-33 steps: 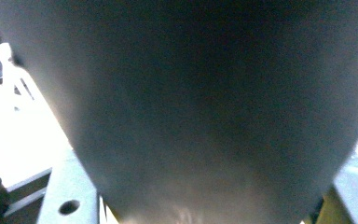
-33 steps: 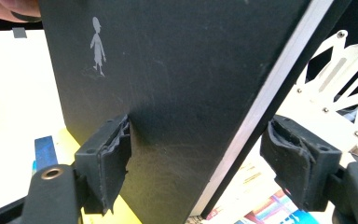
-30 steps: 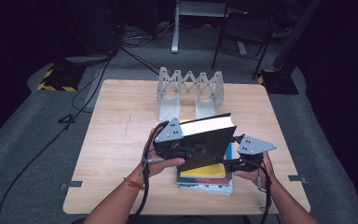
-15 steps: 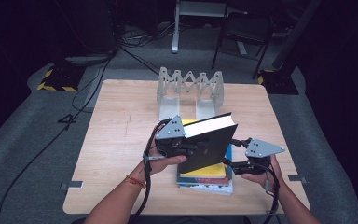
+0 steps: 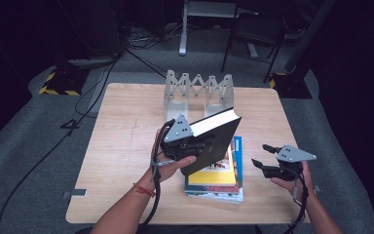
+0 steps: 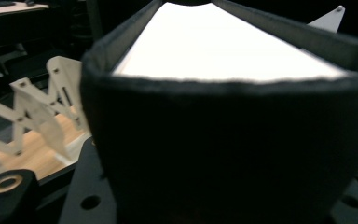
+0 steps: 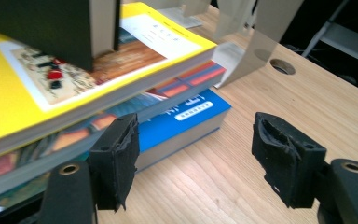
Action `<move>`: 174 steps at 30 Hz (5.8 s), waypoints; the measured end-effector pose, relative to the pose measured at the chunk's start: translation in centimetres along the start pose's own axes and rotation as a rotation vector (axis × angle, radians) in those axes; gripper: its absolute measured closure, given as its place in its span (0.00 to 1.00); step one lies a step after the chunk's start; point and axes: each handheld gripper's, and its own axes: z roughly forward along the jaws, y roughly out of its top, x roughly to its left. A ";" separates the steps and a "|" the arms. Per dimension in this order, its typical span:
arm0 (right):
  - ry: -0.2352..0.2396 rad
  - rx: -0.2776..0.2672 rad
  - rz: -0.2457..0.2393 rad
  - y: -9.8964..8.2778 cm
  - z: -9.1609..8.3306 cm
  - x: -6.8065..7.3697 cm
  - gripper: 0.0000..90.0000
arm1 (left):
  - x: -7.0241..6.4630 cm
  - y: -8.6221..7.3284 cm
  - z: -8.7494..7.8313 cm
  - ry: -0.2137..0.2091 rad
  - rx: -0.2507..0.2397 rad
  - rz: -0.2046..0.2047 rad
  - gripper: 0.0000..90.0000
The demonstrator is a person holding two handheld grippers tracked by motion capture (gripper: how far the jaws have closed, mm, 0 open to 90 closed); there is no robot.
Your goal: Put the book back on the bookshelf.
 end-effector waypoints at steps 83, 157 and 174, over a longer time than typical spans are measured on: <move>-0.006 0.095 -0.067 -1.6 1.7 -0.9 0.41 | 13.9 -4.2 3.9 0.562 0.031 -0.255 0.56; 0.043 0.163 -0.084 -2.5 2.8 -1.6 0.39 | 16.7 1.3 9.2 0.776 0.089 -0.278 0.58; 0.046 0.175 -0.097 -2.4 3.0 -1.4 0.39 | 16.3 0.1 8.4 0.747 0.093 -0.276 0.53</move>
